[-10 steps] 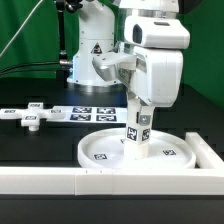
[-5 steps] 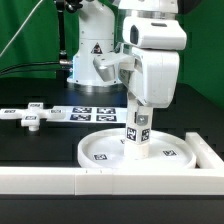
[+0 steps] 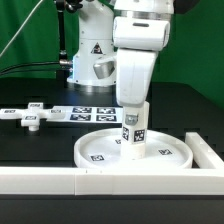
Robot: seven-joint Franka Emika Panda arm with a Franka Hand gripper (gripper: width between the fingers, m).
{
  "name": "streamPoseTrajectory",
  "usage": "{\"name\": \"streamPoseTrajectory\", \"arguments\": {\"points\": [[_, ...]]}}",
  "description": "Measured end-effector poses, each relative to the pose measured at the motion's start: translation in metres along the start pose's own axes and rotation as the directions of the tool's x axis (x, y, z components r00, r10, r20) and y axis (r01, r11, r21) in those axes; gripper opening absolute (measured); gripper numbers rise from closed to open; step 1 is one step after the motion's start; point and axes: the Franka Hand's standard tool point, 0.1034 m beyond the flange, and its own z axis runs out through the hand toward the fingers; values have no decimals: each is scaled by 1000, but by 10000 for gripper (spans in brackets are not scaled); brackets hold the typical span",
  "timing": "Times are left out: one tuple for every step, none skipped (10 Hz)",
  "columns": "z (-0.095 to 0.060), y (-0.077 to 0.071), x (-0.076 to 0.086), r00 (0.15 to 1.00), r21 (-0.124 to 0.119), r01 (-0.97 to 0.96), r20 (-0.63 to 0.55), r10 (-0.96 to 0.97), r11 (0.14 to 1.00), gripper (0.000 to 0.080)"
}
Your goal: Assemble round table
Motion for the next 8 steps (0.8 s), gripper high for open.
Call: {"name": "streamPoseTrajectory", "arguments": {"points": [[0, 0, -1, 996, 5, -89, -7, 89, 996, 409], [1, 0, -4, 992, 9, -122, -14, 122, 992, 409], [1, 0, -3, 978, 11, -210, -13, 210, 978, 409], [1, 0, -3, 962, 12, -272, -12, 273, 962, 409], [1, 0, -2, 946, 13, -323, -12, 323, 946, 409], [1, -1, -2, 914, 15, -404, -11, 405, 914, 409], [1, -1, -2, 876, 20, -483, -13, 483, 876, 409], [1, -2, -1, 803, 29, -595, -15, 595, 803, 409]]}}
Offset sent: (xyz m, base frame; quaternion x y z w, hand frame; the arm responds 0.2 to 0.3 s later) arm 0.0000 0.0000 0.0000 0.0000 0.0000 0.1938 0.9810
